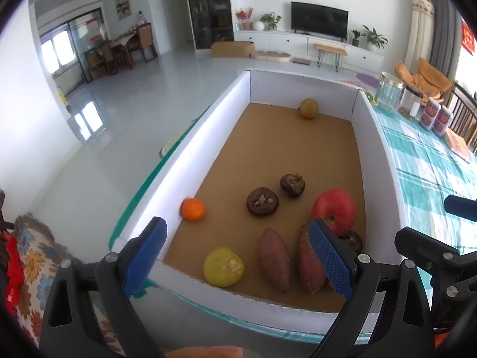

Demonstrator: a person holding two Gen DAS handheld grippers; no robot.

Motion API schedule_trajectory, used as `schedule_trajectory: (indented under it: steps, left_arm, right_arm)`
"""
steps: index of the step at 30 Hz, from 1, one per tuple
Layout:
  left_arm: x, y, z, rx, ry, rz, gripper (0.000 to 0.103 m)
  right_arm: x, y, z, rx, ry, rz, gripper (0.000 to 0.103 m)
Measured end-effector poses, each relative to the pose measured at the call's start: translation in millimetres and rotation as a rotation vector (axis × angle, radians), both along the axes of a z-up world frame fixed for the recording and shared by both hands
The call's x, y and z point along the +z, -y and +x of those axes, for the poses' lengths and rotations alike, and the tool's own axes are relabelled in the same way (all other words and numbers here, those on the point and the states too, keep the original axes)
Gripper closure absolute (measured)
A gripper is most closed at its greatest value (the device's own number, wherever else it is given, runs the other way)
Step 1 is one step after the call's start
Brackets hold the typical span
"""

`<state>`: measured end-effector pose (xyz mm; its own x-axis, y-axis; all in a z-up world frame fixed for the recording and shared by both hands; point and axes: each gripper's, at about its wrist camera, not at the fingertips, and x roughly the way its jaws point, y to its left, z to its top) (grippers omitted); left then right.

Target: Organize fruits

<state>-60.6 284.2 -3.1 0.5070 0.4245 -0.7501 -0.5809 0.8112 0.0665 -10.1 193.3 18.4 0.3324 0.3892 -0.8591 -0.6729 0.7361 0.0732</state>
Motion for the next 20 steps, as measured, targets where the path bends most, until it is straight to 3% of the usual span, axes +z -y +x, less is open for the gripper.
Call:
schedule_trajectory:
  steps: [20]
  left_arm:
    - [-1.9, 1.5, -2.7, -0.017, 0.005, -0.007, 0.006]
  right_arm:
    - [-0.3, 0.8, 0.1, 0.000, 0.003, 0.000, 0.000]
